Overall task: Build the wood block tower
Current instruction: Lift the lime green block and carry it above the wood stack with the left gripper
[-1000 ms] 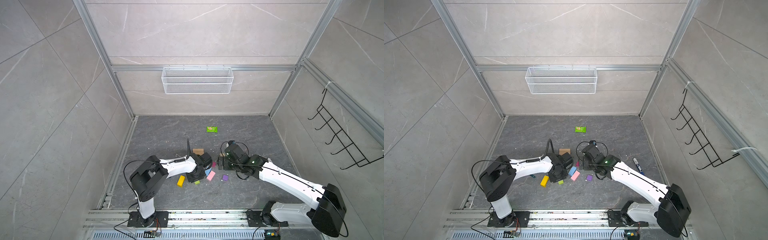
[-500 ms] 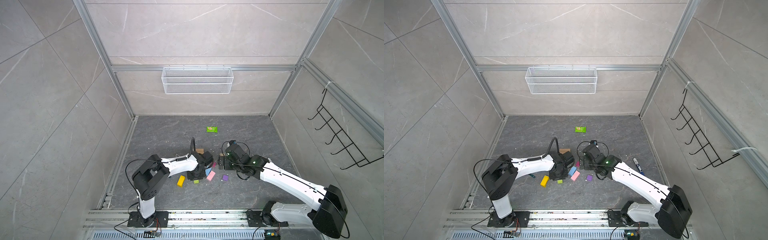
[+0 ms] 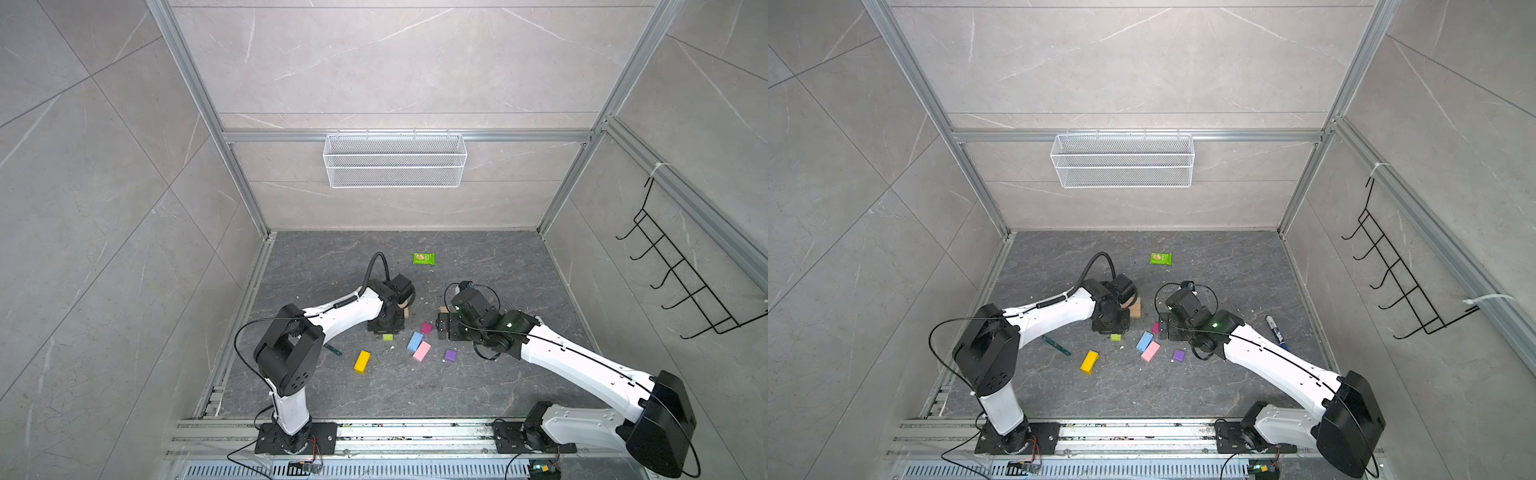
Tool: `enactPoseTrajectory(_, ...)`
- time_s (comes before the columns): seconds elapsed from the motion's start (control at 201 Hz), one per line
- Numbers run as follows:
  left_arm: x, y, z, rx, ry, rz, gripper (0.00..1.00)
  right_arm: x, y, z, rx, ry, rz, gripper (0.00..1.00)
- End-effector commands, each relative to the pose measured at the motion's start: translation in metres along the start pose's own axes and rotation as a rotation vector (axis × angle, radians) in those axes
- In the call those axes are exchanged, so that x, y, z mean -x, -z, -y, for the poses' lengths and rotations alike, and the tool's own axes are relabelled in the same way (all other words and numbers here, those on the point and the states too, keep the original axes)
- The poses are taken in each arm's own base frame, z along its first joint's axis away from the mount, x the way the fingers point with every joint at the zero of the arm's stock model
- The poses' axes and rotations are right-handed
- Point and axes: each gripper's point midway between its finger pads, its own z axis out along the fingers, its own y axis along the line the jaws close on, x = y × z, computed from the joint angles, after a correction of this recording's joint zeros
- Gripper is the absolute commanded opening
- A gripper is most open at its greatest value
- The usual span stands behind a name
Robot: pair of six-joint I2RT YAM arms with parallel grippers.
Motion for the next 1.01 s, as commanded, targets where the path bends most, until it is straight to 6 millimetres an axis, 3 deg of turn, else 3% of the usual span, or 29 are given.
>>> enactPoseTrajectory(0.0, 0.017, 0.015, 0.002, -0.092, -0.052, 0.014, 0.0, -0.004, 0.004, -0.008, 0.055, 0.005, -0.014, 0.99)
enactPoseTrajectory(0.095, 0.035, 0.019, 0.007, -0.173, -0.04, 0.036, 0.02, -0.003, 0.003, -0.012, 0.078, 0.004, -0.01, 0.99)
enactPoseTrajectory(0.194, 0.051, 0.024, 0.002, -0.15, -0.053, 0.054, 0.02, -0.002, 0.004, -0.014, 0.084, -0.002, -0.008, 0.99)
enactPoseTrajectory(0.433, 0.082, 0.019, 0.004, -0.173, -0.052, 0.055, 0.02, -0.004, 0.002, -0.015, 0.092, -0.018, -0.021, 0.99)
enactPoseTrajectory(0.617, 0.089, 0.01, 0.013, -0.193, -0.057, 0.037, 0.0, -0.005, 0.005, -0.014, 0.095, -0.026, -0.017, 0.99)
enactPoseTrajectory(1.001, 0.095, -0.006, 0.012, -0.154, -0.031, 0.017, 0.0, -0.004, 0.009, -0.013, 0.097, -0.022, -0.009, 0.99)
